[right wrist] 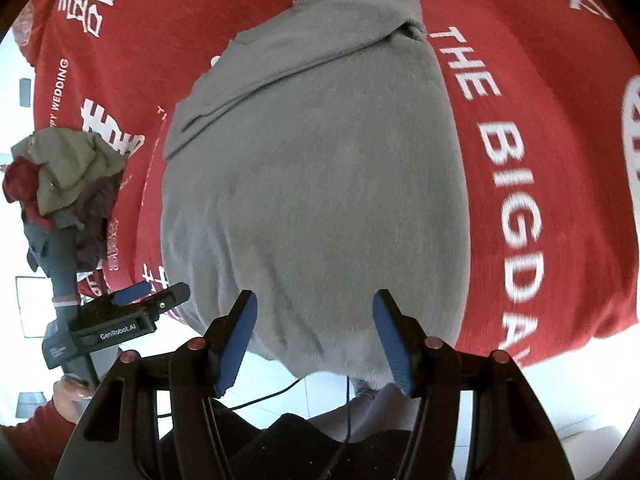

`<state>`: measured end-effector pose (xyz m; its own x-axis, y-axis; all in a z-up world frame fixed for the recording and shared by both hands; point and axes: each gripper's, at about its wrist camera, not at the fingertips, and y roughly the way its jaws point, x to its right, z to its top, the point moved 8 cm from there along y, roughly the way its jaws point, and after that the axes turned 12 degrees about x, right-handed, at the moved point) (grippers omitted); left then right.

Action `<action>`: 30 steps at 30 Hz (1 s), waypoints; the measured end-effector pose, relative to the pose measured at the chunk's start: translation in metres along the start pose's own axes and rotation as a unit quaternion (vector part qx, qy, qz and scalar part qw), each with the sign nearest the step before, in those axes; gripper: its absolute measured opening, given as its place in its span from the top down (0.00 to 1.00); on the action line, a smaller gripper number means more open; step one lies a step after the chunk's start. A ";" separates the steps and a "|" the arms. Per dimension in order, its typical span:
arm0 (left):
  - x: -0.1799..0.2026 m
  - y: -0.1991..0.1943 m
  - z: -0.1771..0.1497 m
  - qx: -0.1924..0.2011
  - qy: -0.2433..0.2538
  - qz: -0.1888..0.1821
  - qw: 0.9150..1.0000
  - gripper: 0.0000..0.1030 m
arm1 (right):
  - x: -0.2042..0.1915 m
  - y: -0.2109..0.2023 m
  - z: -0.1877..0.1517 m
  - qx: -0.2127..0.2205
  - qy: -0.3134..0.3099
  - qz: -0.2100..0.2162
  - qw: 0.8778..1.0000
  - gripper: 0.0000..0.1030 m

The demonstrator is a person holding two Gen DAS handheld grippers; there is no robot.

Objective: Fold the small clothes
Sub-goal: 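Move both tools to the sweater hem and grasp it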

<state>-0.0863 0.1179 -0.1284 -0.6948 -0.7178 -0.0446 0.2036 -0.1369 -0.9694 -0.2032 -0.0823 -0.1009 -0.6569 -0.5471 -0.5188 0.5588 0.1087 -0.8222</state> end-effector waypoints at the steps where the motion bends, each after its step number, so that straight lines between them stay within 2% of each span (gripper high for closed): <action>1: -0.005 0.000 -0.006 -0.001 0.001 0.000 1.000 0.00 | 0.001 -0.002 -0.007 0.002 0.003 -0.004 1.000 0.38; 8: -0.041 0.008 -0.041 0.012 -0.022 -0.027 0.999 0.00 | 0.020 0.000 -0.041 -0.019 0.014 0.001 1.000 0.38; 14: -0.068 0.043 -0.063 0.003 -0.036 -0.091 0.995 0.00 | 0.059 0.016 -0.065 -0.056 0.001 0.011 0.998 0.38; 22: -0.078 0.071 -0.072 -0.011 -0.069 -0.184 0.980 0.00 | 0.095 0.030 -0.075 -0.068 0.022 0.053 0.996 0.38; 26: -0.073 0.072 -0.069 -0.010 -0.074 -0.200 0.977 0.00 | 0.092 0.042 -0.083 -0.088 0.025 0.086 0.992 0.36; 30: -0.064 0.063 -0.066 -0.012 -0.072 -0.239 0.968 0.00 | 0.079 0.047 -0.090 -0.102 0.017 0.112 0.988 0.36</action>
<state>-0.0747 0.2003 -0.2024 -0.6023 -0.6639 0.4433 -0.1354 -0.4624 -0.8763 -0.2741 -0.0452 -0.2016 -0.5463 -0.4626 -0.6982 0.5815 0.3904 -0.7137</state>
